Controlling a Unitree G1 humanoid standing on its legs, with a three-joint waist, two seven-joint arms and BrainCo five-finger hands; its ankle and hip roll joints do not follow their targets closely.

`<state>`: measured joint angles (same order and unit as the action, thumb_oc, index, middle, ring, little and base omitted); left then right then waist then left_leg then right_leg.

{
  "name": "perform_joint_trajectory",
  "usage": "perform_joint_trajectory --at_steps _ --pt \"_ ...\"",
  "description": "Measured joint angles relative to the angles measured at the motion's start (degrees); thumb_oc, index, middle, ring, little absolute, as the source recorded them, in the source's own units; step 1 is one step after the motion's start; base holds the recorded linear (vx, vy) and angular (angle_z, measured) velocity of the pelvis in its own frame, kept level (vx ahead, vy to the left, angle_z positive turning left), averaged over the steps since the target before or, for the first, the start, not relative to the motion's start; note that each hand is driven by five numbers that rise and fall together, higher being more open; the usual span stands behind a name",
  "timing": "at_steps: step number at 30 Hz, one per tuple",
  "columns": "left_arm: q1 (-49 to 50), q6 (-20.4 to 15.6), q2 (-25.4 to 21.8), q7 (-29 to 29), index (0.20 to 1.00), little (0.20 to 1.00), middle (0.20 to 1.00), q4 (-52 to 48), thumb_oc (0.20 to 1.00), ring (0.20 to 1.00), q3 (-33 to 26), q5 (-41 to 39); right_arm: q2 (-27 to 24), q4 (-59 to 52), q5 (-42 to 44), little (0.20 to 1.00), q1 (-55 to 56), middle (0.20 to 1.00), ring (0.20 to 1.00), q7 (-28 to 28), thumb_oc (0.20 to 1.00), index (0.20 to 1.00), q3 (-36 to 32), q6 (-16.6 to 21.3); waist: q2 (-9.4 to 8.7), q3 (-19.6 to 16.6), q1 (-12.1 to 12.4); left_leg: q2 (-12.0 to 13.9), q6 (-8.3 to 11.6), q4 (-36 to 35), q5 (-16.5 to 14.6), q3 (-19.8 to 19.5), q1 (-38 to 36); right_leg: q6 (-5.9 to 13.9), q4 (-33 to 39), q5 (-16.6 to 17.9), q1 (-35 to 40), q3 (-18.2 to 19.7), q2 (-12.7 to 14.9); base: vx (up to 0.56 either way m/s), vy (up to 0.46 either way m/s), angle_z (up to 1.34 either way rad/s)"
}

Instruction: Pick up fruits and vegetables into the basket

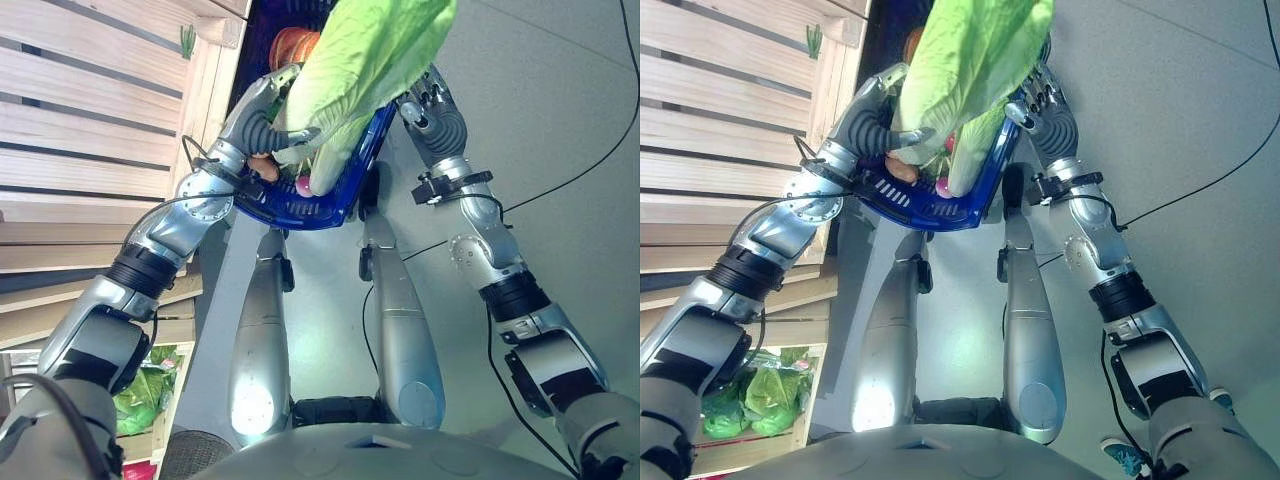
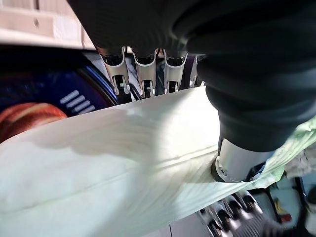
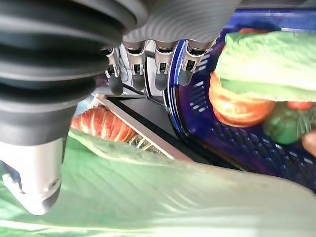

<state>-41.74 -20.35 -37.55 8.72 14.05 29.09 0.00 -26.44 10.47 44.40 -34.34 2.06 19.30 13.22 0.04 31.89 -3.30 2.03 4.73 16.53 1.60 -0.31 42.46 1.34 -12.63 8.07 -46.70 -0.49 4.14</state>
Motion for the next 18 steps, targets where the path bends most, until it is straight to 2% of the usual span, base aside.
perform_joint_trajectory --at_steps 7,18 --pt "-1.3 0.3 -0.1 -1.8 0.200 0.200 0.200 -0.2 0.200 0.200 1.8 0.0 -2.4 -1.6 0.8 1.000 -1.7 1.000 1.000 1.4 1.000 1.000 3.6 -3.8 0.00 0.0 0.0 0.0 0.00 0.0 0.0 -0.1 0.1 -0.01 0.1 0.0 0.0 -0.1 0.0 0.00 0.000 0.00" --pt "-3.3 4.0 -1.6 -4.1 0.200 0.200 0.200 -0.2 0.200 0.200 5.0 -0.1 -4.8 -3.9 5.2 1.000 -2.5 1.000 1.000 4.6 1.000 1.000 5.7 -4.8 -0.01 0.0 0.1 0.0 0.00 0.0 0.0 -0.2 0.2 -0.01 0.1 0.0 0.0 -0.2 0.0 0.00 0.000 0.00"
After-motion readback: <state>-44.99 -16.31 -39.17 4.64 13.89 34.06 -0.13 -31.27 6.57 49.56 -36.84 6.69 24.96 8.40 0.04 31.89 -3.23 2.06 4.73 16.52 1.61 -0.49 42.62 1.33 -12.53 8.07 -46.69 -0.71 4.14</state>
